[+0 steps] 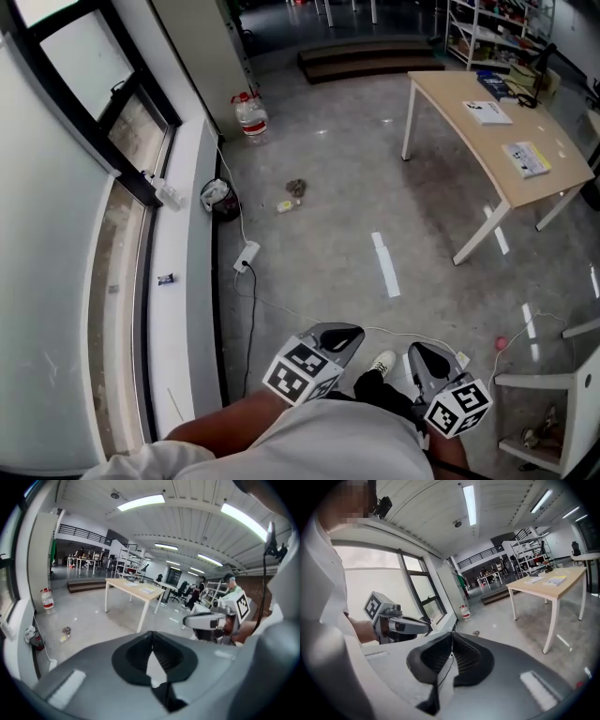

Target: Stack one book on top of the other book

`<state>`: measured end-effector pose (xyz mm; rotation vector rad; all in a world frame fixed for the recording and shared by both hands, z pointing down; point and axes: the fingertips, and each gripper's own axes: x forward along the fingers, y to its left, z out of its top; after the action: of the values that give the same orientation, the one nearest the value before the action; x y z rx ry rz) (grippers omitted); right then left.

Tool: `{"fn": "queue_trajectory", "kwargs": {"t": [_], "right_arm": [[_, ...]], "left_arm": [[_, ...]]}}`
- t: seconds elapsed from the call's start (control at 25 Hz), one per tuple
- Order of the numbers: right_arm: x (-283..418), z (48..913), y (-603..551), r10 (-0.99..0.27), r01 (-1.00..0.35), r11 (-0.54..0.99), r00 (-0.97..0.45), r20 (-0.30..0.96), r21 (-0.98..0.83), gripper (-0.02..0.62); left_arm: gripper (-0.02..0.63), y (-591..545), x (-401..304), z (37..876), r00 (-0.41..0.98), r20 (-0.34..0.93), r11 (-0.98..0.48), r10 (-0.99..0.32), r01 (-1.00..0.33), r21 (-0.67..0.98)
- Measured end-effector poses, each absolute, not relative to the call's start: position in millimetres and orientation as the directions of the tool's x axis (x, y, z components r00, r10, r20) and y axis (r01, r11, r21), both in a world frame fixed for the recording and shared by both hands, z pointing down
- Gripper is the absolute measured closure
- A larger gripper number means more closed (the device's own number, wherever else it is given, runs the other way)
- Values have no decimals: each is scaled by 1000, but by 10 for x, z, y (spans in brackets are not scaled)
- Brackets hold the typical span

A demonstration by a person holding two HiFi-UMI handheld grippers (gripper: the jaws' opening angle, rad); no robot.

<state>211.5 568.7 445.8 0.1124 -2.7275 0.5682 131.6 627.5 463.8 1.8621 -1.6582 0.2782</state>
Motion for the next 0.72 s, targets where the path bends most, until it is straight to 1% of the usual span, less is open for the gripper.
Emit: {"fn": "queue_trajectory", "kwargs": {"t": [0.16, 0.28, 0.44, 0.6, 0.72], "right_arm": [[1954, 4259, 5042, 13, -113, 920, -949, 316, -376, 591], [1899, 4255, 4595, 9, -120, 917, -947, 320, -380, 591], [1829, 4308, 4149, 21, -127, 900, -943, 333, -417, 591], [1545, 4403, 3922, 54, -108, 898, -936, 349, -427, 591], [1352, 4480, 3654, 57, -114, 892, -932, 359, -438, 591]], "left_arm": [[601, 5541, 1172, 4460, 162, 524, -14, -836, -962, 274], [601, 5146, 1090, 4375, 140, 518, 1, -844, -965, 263], [601, 4896, 1003, 4415, 123, 562, 35, -818, -964, 263], [601, 4722, 634, 4577, 87, 598, 112, -797, -951, 288], [601, 4393, 445, 4650, 100, 600, 111, -794, -946, 305]]}}
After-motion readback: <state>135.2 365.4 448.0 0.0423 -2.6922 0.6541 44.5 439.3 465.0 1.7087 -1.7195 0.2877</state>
